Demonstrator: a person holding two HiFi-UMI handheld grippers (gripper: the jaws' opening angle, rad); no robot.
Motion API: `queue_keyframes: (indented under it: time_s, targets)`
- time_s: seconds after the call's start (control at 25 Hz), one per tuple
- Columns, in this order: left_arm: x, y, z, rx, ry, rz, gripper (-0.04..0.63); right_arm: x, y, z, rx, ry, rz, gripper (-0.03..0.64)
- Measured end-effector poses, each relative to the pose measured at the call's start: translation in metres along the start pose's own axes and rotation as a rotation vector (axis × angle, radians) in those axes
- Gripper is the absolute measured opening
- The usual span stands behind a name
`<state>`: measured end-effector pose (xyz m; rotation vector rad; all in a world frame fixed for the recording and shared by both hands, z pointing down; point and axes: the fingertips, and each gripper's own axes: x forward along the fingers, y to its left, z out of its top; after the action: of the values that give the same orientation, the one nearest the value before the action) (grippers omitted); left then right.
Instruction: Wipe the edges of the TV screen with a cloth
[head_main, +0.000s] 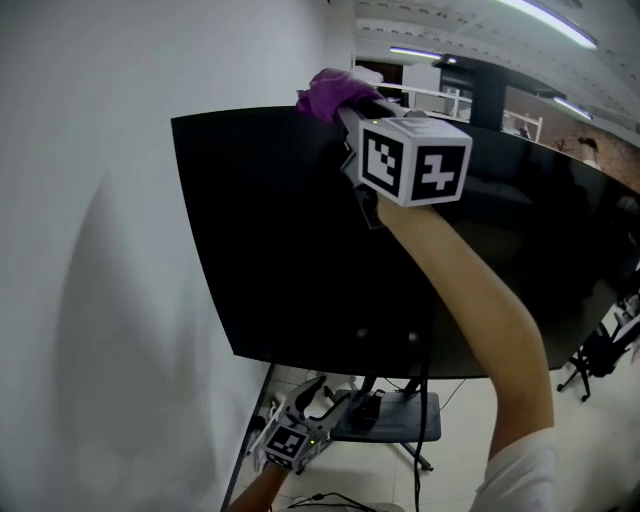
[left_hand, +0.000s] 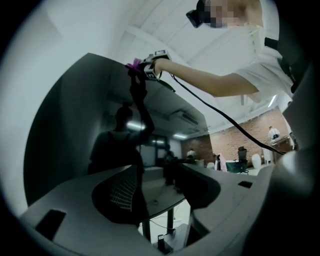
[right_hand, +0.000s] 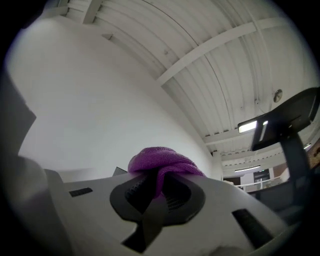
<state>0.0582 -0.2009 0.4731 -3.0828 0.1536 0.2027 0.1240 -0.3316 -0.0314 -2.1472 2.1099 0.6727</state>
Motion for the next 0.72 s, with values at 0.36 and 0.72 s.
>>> queue_keyframes:
  time_s: [0.36, 0.72]
  targets:
    - [0.086, -0.136, -0.013, -0.032, 0.017, -0.282, 0.232, -0.169, -0.169, 0.026, -0.062, 0.033, -0.297, 0.044]
    - [0.130, -0.151, -0.035, -0.080, 0.033, -0.382, 0.232, -0.238, -0.263, 0.005, -0.091, 0.026, -0.495, 0.046]
